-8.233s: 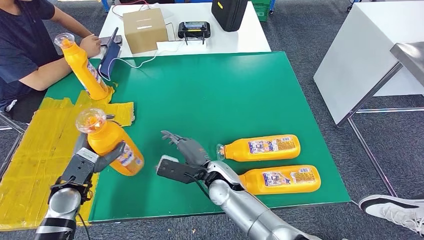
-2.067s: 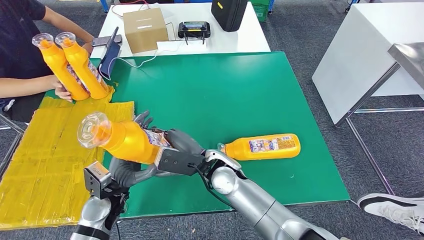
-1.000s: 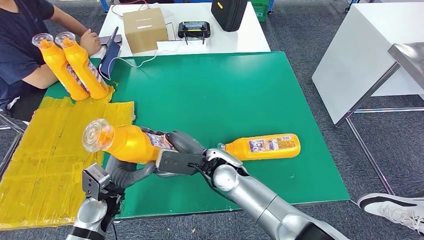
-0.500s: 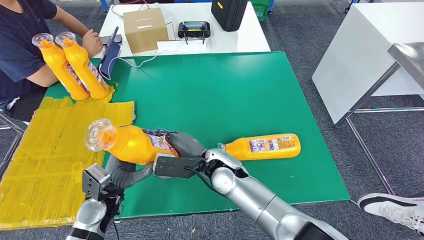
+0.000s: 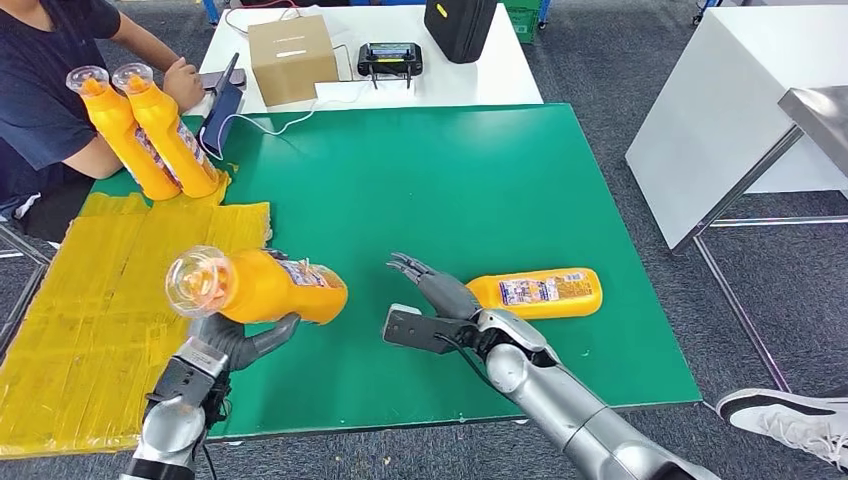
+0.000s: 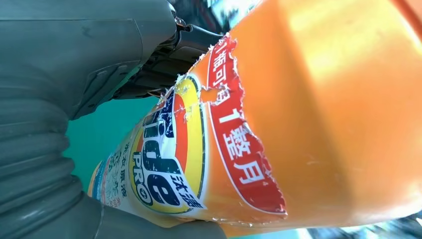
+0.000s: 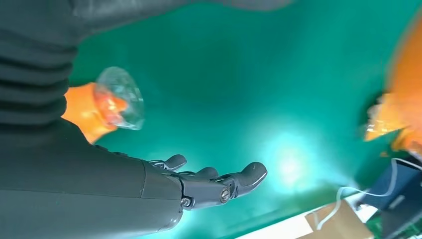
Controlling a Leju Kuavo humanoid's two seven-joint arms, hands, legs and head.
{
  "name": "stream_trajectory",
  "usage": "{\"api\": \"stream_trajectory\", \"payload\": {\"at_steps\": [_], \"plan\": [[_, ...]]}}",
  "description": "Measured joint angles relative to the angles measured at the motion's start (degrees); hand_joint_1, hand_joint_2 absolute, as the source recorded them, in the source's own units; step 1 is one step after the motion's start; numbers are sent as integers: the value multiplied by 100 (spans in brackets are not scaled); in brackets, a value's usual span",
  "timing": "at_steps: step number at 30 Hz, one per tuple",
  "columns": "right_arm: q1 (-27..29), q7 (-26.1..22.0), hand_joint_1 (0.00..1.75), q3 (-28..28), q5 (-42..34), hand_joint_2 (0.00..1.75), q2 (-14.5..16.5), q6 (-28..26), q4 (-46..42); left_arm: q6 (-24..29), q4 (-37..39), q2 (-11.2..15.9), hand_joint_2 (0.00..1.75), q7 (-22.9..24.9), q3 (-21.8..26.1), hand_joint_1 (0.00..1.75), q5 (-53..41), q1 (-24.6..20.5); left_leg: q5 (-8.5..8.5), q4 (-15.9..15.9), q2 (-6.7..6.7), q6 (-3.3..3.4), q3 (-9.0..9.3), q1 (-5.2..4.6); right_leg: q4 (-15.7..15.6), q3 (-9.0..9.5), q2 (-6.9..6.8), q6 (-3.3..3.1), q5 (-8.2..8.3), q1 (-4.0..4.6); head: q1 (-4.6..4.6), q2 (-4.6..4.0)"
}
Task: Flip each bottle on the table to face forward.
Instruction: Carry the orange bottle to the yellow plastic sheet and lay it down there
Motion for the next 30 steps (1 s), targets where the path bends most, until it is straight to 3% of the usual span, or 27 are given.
{"api": "stream_trajectory", "payload": {"at_steps": [3, 7, 10, 12, 14, 16, 18, 25, 29, 30], "plan": [[151, -13, 0, -143, 124, 0, -162, 1, -109, 956, 39, 58, 175, 257, 66, 175, -1270, -22, 0, 0, -1, 0, 0, 0, 0, 0, 0, 0, -1, 0, 0, 0], [280, -79, 0, -320, 163, 0, -420, 61, -295, 2445, 275, 214, 175, 1008, 122, 175, -3865, -76, 0, 0, -1, 0, -1, -1, 0, 1, 0, 0, 0, -1, 0, 0], [289, -109, 0, -436, 135, 0, -576, 122, -406, 2791, 474, 307, 175, 1337, 169, 175, -4701, -79, 0, 0, 0, 0, -1, -1, 0, 1, 0, 0, 0, -1, 1, 0], [295, -119, 0, -497, 100, 87, -679, 145, -489, 2869, 621, 408, 175, 1763, 177, 175, -5298, -94, 0, 0, -1, 0, -1, -1, 0, 1, 0, 0, 0, -1, 0, 0], [298, -126, 0, -566, 17, 175, -822, 183, -635, 2886, 865, 607, 175, 2484, 88, 175, -5962, -127, 0, 0, 0, 0, -1, -1, 0, -1, 1, 0, 0, -1, -1, 0], [299, -126, 0, -675, -68, 175, -1022, 269, -840, 2789, 1201, 869, 175, 3098, -99, 175, -6228, -179, 0, 0, 1, 0, -1, -1, 0, -1, 1, 0, 0, -1, -1, 0], [313, -107, 0, -813, -106, 175, -1256, 393, -1076, 2535, 1592, 1100, 175, 3280, -241, 175, -6258, -246, 0, 0, -1, 0, -1, -1, 0, -1, 0, 0, 0, -1, -1, 0], [471, -67, 0, -1202, 5, 175, -1801, 617, -1588, 1796, 2875, 1476, 175, 2888, -353, 175, -6278, -690, -1, -1, -11, 1, 4, -3, 0, 15, -7, 1, -1, -3, 0, 0], [507, -67, 0, -1267, 54, 175, -1923, 630, -1644, 1597, 3304, 1577, 175, 2787, -353, 0, -6265, -991, -3, -3, -11, -1, 24, -3, 0, 33, -7, 0, -3, -3, -1, 0], [508, -67, 0, -1277, 67, 175, -1950, 637, -1647, 1563, 3402, 1596, 175, 2790, -356, 0, -6263, -1051, -2, -4, -10, -2, 30, -3, 0, 37, -7, -1, -3, -3, -2, 0]]}}
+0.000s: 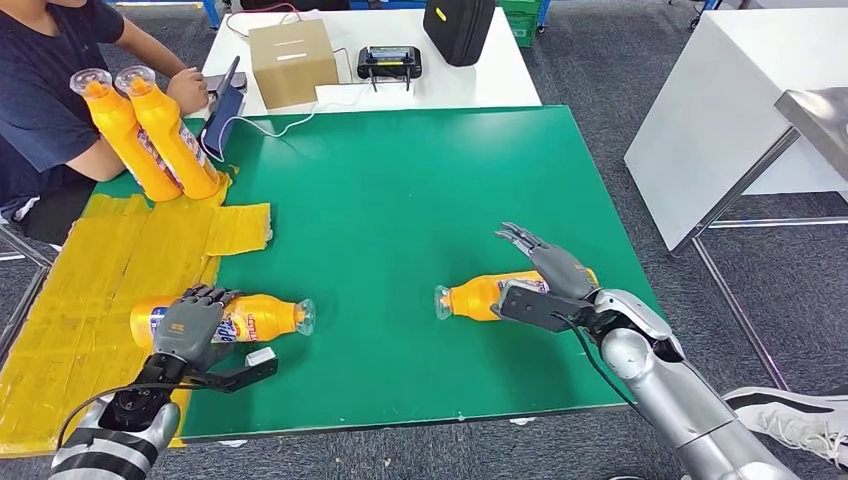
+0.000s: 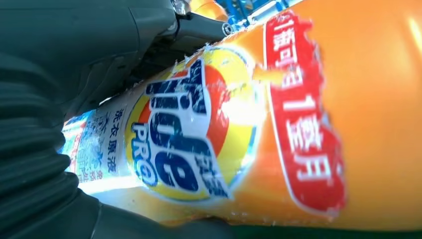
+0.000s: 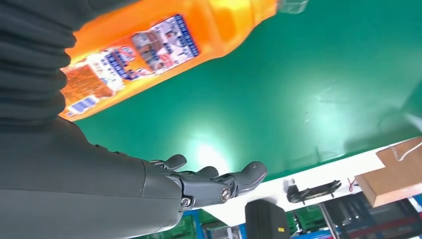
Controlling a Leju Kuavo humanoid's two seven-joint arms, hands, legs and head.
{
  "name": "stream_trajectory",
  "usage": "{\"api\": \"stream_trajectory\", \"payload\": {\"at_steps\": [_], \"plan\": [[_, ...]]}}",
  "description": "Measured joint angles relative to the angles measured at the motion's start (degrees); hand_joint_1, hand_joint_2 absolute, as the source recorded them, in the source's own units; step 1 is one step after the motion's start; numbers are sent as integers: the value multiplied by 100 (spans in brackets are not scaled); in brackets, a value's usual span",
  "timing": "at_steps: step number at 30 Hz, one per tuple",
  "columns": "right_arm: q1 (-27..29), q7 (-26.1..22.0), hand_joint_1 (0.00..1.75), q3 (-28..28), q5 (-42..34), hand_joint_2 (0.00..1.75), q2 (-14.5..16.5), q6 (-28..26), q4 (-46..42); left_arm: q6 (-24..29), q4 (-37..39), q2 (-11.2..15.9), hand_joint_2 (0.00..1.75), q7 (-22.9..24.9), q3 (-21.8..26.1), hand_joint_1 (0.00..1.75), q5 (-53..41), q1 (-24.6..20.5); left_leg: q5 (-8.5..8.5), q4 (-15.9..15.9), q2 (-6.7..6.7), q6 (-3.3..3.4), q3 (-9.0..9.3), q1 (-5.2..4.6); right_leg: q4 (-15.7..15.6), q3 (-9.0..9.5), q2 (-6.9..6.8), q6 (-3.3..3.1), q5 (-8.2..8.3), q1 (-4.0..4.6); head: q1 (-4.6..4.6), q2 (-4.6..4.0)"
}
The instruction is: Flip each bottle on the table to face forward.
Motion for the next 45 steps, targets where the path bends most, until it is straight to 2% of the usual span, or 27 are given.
{"api": "stream_trajectory", "payload": {"at_steps": [4, 10, 17, 19, 24, 29, 37, 41, 45], "plan": [[13, 1, 0, -50, 22, 175, -115, 33, -1, -34, 314, 63, 0, 96, -5, 0, 2, -179, 3, -1, 0, -5, 28, 2, 2, 24, 0, -2, 0, 0, -1, 0], [29, 24, 0, -69, 58, 175, -378, 275, 27, 57, 509, 117, 0, -28, 6, 0, 36, -247, 8, -1, -2, -5, 43, 3, 4, 43, -1, -4, -1, -1, 0, 0], [-104, 20, 0, -45, 78, 175, -561, 484, 416, 159, 540, 137, 0, -530, 72, 0, 455, -326, 10, 0, -17, -2, 41, -3, 5, 46, -11, -2, 0, -9, -1, 0], [-154, 11, 0, -20, 115, 175, -581, 492, 538, 240, 535, 125, 0, -753, 126, 0, 775, -330, 10, 0, -17, -2, 41, -3, 4, 43, -11, -2, 0, -8, -1, 0], [-276, -97, 0, 99, 493, 175, -655, 307, 1032, 164, 259, -5, 0, -1675, 351, 0, 2235, -245, 11, 1, -25, -1, 29, -3, 5, 35, -18, -1, 0, -8, 0, 0], [-417, -142, 0, 204, 1055, 175, -581, -37, 1564, -44, -76, -138, 0, -1928, 449, 0, 2689, -107, 12, 2, -23, 1, 10, -4, 5, 16, -17, 1, 2, -8, 2, 0], [-872, -388, 1, 413, 1404, 175, -281, -6, 2820, -325, -78, -333, 0, -2372, 469, 0, 3329, -264, 18, 4, -21, 5, -10, -4, 6, -6, -19, 1, 2, -5, 0, 0], [-1076, -509, 175, 589, 1595, 175, -206, 162, 3292, -472, -46, -406, 0, -2641, 470, 0, 3748, -372, 18, 5, -19, 5, -10, -4, 6, -13, -19, 1, 2, -5, 0, 0], [-1281, -702, 175, 882, 1827, 175, -76, 142, 3865, -598, 74, -518, 0, -2893, 446, 0, 4183, -612, 15, 5, -19, 4, -1, 1, 4, -6, -18, -1, -1, -2, 2, 0]]}}
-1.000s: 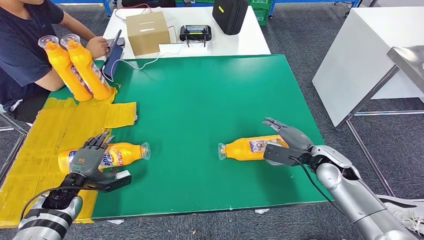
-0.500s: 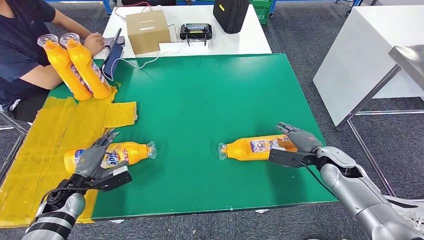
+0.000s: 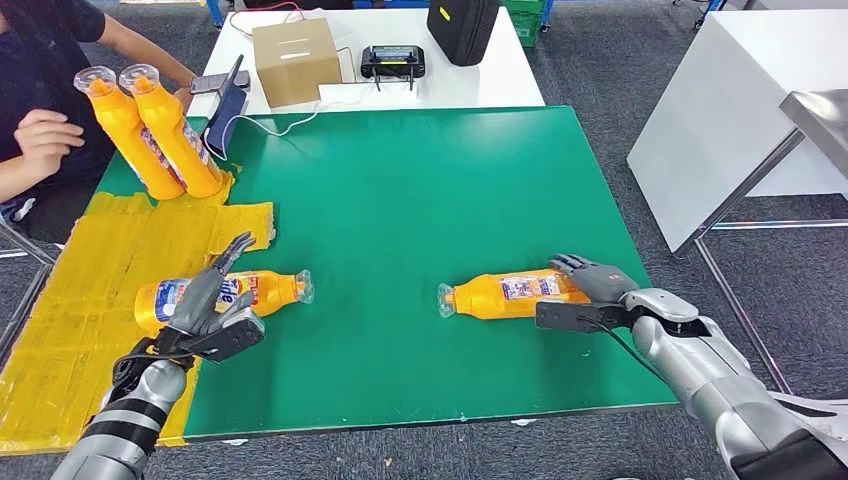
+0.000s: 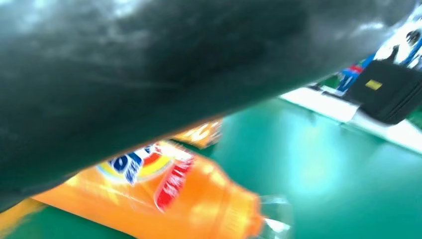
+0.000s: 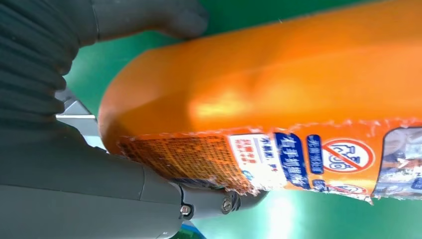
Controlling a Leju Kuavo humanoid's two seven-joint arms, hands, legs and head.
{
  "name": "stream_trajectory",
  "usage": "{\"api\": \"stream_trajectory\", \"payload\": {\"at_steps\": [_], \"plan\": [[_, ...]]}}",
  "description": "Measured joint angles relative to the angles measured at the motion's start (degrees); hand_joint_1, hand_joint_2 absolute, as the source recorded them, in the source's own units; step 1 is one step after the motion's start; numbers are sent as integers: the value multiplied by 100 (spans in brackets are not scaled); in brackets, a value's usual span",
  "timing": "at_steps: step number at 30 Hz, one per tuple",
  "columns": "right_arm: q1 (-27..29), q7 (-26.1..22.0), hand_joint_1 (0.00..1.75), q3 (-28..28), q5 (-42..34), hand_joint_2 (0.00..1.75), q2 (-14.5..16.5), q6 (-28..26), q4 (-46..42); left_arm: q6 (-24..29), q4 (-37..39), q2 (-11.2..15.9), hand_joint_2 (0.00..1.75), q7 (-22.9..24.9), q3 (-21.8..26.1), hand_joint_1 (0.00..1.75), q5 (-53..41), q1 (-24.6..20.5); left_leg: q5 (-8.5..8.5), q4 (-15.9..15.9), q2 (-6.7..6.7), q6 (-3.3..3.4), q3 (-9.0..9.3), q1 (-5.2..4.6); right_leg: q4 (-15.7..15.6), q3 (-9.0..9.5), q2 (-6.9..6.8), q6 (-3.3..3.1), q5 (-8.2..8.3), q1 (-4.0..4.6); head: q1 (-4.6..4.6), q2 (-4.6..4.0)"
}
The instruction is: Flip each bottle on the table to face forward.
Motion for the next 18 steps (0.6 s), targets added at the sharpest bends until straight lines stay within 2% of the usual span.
{"api": "stream_trajectory", "payload": {"at_steps": [6, 14, 18], "plan": [[-212, -37, 175, 286, 73, 175, 257, -131, 581, -42, 183, -115, 0, -72, -61, 0, 259, -224, -47, -2, 29, -11, 107, 7, -8, 34, 20, -21, -36, 2, 1, 0], [-259, -37, 175, 354, 27, 175, 296, -121, 713, -335, 205, -160, 0, -185, -68, 0, 754, -250, -69, -2, 36, -15, 173, 11, -9, 94, 25, -19, -52, 2, 1, 0], [-174, -83, 175, 258, -552, 175, 400, -408, 745, -1059, 113, -251, 0, -237, 26, 0, 1840, -191, -68, -3, 35, -16, 172, 18, -7, 150, 26, -15, -52, 5, 2, 0]]}}
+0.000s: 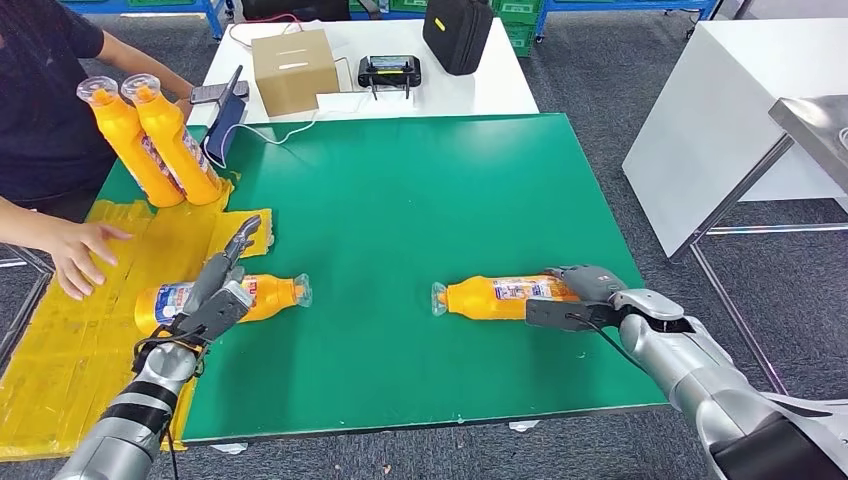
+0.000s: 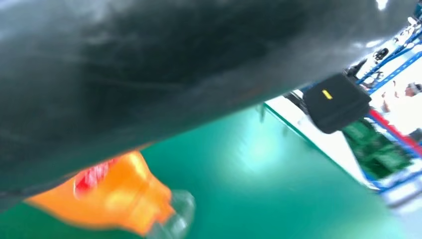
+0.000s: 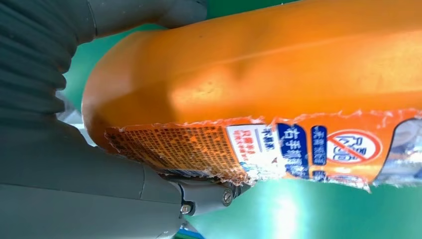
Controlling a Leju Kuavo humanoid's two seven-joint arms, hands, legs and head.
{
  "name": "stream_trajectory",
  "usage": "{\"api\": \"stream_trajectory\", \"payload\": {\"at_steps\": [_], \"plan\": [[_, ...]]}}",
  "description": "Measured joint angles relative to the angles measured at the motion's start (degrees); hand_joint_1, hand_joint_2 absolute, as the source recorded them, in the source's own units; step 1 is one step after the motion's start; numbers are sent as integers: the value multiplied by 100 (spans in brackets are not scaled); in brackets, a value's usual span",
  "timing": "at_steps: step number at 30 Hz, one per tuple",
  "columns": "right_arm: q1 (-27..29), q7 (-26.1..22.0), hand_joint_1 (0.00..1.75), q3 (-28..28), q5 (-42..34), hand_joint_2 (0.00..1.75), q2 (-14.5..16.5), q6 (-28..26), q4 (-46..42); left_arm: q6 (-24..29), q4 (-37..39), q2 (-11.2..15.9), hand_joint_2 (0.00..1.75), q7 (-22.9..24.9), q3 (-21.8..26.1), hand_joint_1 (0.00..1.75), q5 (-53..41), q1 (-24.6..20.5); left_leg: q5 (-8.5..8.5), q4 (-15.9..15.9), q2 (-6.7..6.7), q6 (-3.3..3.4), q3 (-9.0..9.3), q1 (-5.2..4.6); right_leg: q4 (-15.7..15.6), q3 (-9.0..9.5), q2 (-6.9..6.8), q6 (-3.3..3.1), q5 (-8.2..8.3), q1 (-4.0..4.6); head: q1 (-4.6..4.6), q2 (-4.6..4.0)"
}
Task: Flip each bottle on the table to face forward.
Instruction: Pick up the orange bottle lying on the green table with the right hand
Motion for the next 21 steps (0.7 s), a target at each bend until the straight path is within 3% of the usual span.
{"api": "stream_trajectory", "payload": {"at_steps": [3, 5, 8, 12, 16, 21], "plan": [[300, -200, 175, -491, -959, 175, 357, -446, -210, -786, -420, -116, 0, 156, 235, 0, 1020, 311, -2, -1, 31, -4, -7, 2, 3, 10, 21, -7, 10, 3, 3, 0], [596, -295, 175, -967, -1704, 175, 716, -398, -598, -1105, -790, -243, 0, 287, 386, 0, 1482, 524, -3, 0, 58, -10, -27, 1, 6, -21, 44, -11, 15, 4, -3, 0], [963, -226, 175, -1522, -2345, 175, 1226, -231, -1215, -1162, -1229, -446, 0, 419, 474, 0, 1670, 673, 24, 2, 31, -7, -80, 0, 15, -74, 21, -9, 16, 5, -7, 0], [1123, -224, 175, -1972, -2517, 175, 1590, -259, -1735, -1101, -1615, -622, 0, 406, 539, 0, 1798, 830, 44, 1, -16, -6, -127, 0, 20, -97, -32, -9, 15, 12, -2, 0], [1099, -188, 175, -2215, -2643, 175, 1985, -363, -2131, -1180, -1993, -832, 175, 456, 536, 0, 2028, 968, 43, 2, -13, -4, -143, -9, 21, -118, -24, -6, 18, 4, -2, 0], [1030, -71, 175, -2202, -2710, 175, 2494, -372, -2373, -1186, -2332, -1045, 175, 559, 378, 0, 2124, 1073, 42, 1, -14, -4, -152, -12, 20, -129, -26, -6, 16, 1, -3, 0]]}}
